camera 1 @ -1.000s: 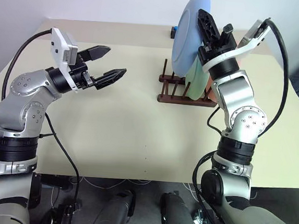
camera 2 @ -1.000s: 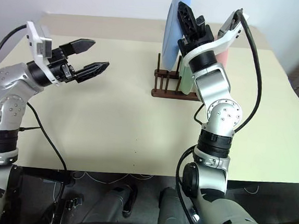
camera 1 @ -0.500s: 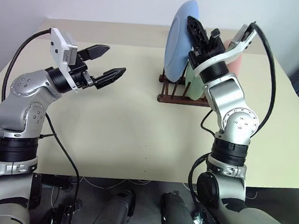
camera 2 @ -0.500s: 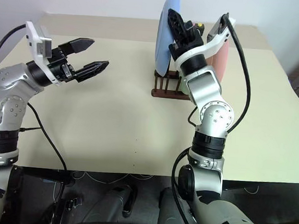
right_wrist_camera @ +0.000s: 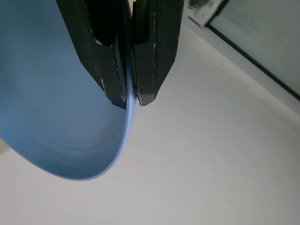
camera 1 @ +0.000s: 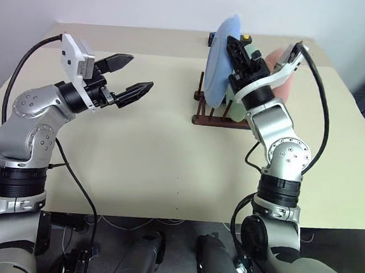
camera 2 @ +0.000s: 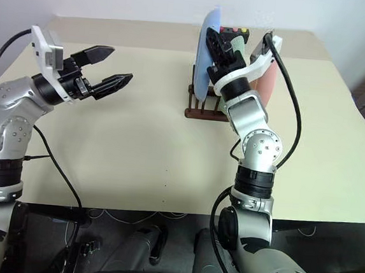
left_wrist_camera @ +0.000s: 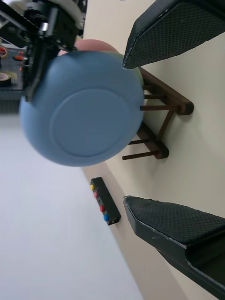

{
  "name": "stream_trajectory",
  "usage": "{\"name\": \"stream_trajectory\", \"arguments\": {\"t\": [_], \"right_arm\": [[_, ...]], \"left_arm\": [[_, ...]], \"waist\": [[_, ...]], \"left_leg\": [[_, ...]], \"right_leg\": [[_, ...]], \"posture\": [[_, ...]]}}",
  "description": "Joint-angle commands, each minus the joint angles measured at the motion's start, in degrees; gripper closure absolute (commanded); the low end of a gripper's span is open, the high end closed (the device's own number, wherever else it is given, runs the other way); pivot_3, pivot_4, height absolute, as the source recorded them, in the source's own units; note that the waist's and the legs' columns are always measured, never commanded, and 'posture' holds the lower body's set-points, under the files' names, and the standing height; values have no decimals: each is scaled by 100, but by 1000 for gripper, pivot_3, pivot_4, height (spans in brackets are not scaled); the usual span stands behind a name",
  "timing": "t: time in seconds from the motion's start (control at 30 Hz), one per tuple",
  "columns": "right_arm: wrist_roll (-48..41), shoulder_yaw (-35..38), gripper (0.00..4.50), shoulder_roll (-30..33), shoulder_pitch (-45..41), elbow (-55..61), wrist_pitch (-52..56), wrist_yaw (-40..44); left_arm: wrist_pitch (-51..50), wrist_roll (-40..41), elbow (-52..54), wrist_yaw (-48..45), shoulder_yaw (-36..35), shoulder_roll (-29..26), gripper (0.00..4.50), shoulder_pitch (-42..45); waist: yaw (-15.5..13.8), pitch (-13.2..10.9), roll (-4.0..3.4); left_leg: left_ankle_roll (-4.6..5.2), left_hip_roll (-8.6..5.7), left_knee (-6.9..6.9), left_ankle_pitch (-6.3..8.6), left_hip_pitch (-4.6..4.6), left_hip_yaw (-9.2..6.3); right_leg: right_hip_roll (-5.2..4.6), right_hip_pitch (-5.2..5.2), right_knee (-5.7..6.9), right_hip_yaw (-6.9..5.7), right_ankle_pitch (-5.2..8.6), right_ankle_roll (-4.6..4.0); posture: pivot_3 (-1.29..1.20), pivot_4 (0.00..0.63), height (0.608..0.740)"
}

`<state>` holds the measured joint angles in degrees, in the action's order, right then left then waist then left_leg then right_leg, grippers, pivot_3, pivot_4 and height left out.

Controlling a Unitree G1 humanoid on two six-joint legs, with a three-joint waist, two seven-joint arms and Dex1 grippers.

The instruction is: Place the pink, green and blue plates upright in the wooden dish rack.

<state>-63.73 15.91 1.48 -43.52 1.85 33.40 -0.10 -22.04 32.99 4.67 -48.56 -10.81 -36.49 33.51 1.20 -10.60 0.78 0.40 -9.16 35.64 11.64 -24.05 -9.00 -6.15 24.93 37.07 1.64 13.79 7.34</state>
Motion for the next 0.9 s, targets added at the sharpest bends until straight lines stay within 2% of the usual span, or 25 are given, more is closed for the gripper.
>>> {"name": "stream_trajectory", "arguments": {"t": [0.03,0.13,0.23,0.33,0.47,0.9], "right_arm": [[70,-81,4500,63,-130,115,50,140],[134,-70,4500,53,-192,1,85,182],[174,-39,3607,47,-207,-64,91,228],[244,-27,2208,44,-214,-63,68,246],[396,-47,110,90,-243,5,-4,345],[712,-224,41,211,-456,429,-27,637]], "left_arm": [[112,-36,53,-34,-93,-64,76,108],[99,-63,80,-3,-62,-55,76,87],[70,-98,58,86,-21,7,0,99],[41,-81,73,91,7,80,0,104],[27,-82,133,104,25,123,0,89],[40,-103,82,119,62,171,0,207]], "waist": [[-1,0,0],[-1,0,0],[-4,0,0],[-3,0,0],[0,0,0],[-2,0,0]], "left_leg": [[0,0,-1,0,0,0],[-1,1,-1,0,0,0],[-1,0,-1,0,0,0],[-1,1,-2,-1,0,0],[-1,1,-2,-1,0,0],[-2,2,-2,-1,0,-1]], "right_leg": [[0,0,0,0,0,0],[0,0,0,0,0,0],[1,0,0,0,0,0],[1,0,-1,0,0,-1],[1,0,-1,0,0,-1],[2,0,-1,0,-1,-1]], "posture": [[0,150,740],[0,150,740],[0,150,740],[0,150,740],[0,150,740],[0,150,740]]}}
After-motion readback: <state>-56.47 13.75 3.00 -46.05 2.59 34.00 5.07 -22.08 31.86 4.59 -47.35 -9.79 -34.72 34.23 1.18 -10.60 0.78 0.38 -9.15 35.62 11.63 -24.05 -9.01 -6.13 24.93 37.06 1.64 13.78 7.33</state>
